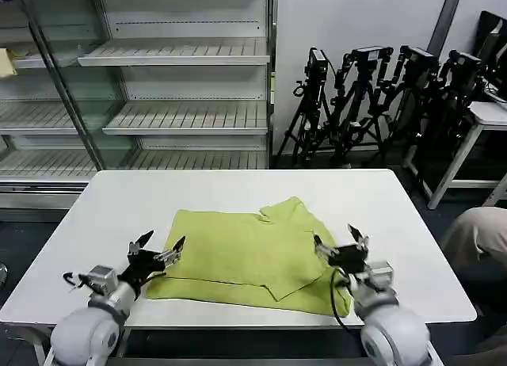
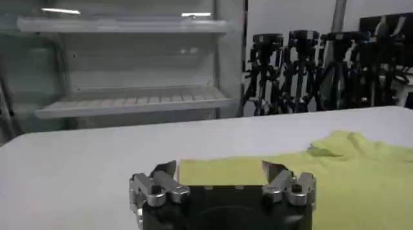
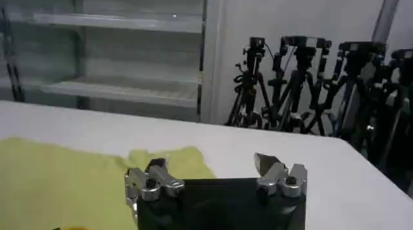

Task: Fold and organize the clothes.

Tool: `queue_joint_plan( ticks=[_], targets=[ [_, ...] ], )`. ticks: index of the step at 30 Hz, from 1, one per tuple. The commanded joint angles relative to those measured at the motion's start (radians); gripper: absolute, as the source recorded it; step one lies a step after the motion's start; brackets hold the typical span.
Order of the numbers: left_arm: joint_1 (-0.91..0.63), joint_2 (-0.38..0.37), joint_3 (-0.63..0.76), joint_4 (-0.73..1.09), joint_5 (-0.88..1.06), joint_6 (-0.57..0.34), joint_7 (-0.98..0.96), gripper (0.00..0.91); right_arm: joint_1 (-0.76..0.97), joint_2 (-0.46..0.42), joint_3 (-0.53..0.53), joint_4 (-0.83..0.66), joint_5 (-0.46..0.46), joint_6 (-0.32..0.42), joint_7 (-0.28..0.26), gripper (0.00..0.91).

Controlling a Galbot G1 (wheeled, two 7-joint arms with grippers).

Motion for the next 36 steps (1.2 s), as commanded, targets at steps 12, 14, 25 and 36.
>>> queue_joint_plan(
  ticks=[12,14,25,36],
  targets=[
    [-0.425,0.054,0.193,0.464,-0.040,0.030,-0.006,0.907,0.550,0.127,-0.186,-0.657,0.139,-0.013,0.086,0.907],
    [-0.440,0.061,0.203,0.472,-0.039,0.036,-0.007,0.907,0.567,0.139,-0.185,-0.691,0.157,-0.013,0.084,0.907],
    [-0.479,0.068,0.214,0.538,-0.042,0.077,0.014,0.907,0.553,0.155,-0.225,-0.702,0.195,-0.014,0.092,0.907],
    [-0.466,0.070,0.211,0.550,-0.037,0.079,0.020,0.907,0.530,0.162,-0.226,-0.710,0.200,-0.014,0.088,0.907]
  ],
)
